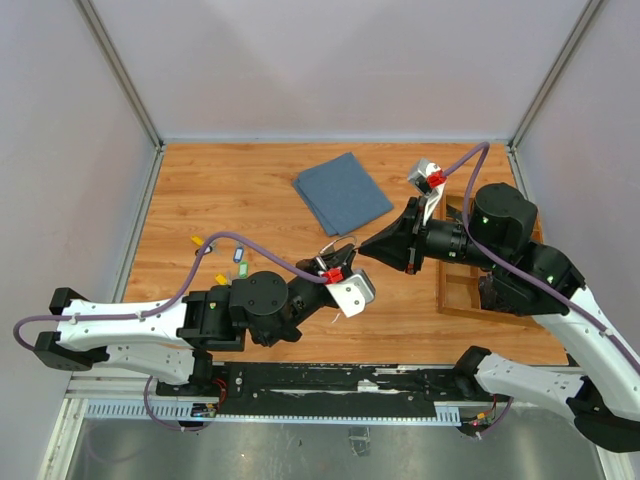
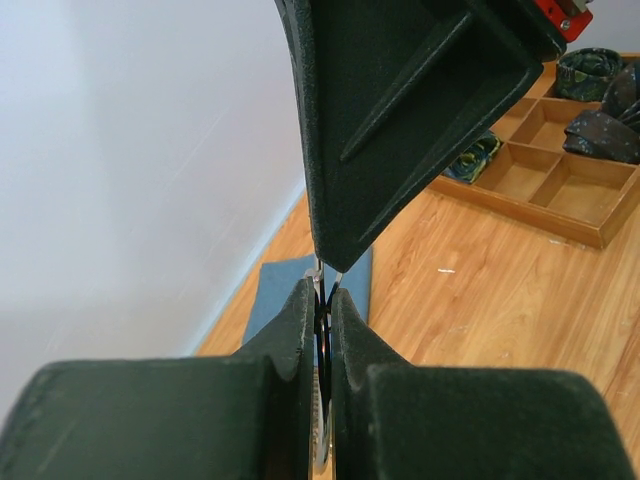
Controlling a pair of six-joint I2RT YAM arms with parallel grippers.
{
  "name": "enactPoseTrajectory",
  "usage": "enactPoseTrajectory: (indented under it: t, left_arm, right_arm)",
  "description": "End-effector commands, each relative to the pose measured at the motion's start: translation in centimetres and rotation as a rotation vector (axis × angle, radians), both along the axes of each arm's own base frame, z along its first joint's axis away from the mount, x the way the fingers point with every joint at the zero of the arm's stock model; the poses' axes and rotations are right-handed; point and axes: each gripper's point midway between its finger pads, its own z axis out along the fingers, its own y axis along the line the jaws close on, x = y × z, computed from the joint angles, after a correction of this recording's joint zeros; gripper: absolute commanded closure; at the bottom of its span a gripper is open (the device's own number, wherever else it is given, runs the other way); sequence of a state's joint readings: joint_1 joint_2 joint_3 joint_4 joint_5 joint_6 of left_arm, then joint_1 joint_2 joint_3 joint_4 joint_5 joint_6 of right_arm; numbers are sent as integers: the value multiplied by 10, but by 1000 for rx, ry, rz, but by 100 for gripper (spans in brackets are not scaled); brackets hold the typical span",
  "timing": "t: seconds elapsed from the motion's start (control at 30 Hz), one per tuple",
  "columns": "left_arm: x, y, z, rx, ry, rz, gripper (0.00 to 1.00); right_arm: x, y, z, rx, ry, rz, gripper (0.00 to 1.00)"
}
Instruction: Put the keys on the keyring
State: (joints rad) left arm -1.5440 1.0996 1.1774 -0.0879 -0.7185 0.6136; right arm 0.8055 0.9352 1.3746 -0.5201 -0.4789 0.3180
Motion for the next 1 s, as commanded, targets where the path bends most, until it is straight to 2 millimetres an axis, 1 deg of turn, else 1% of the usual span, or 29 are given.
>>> enactPoseTrajectory:
  t: [0.0,0.07,0.13,0.27,0.3,0.53,0.83,0.97]
  left_arm:
    - [0,5,16,-74,0,-7,100]
    - [0,5,17,-77,1,-7,99]
    - [0,6,18,-83,2,-8,96]
    - [-1,7,18,-100,3,-14,81]
    - [-1,7,19,-106,3,-15,80]
    - [-1,8,19,-111,0,-12,77]
    - [0,10,19,-113,-2,-4,79]
    - [1,14,20,-127,-3,8,76]
  right_arm:
    - [-8,6,6,26,-24,61,98]
    - [-10,8,7,26,-27,76,100]
    - [-12,9,8,25,-26,92,100]
    - [-14,10,13,36,-18,108,100]
    - [-15,11,14,41,-20,112,100]
    - [-18,12,17,53,-12,127,100]
    - [-18,9,19,61,-21,111,100]
    - [-18,6,22,67,-33,103,100]
